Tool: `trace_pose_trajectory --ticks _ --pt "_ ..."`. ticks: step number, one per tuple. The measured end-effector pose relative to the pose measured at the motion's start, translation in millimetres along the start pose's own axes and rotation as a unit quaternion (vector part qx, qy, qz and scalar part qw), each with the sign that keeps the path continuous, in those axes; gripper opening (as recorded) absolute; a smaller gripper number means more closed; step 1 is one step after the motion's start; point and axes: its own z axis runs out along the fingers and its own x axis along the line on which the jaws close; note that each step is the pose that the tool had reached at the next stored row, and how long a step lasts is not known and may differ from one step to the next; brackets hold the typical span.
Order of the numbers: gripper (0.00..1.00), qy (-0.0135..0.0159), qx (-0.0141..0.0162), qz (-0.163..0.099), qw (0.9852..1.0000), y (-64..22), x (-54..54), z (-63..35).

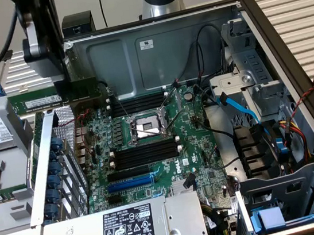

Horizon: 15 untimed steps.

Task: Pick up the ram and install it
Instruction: 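Pick up the ram and move it above insertion slot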

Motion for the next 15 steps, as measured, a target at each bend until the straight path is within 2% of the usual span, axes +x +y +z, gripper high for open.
trace_pose_trajectory --ticks 4,9,15 --pt "0.13 0.0017 -0.0002 0.000 1.0000 -14.8 -0.2 -0.8" --pt "0.13 0.0017 -0.0004 0.000 1.0000 -31.5 -2.9 -1.8" --pt "0.13 0.0017 -0.0005 0.000 1.0000 -47.3 -6.9 -2.7"
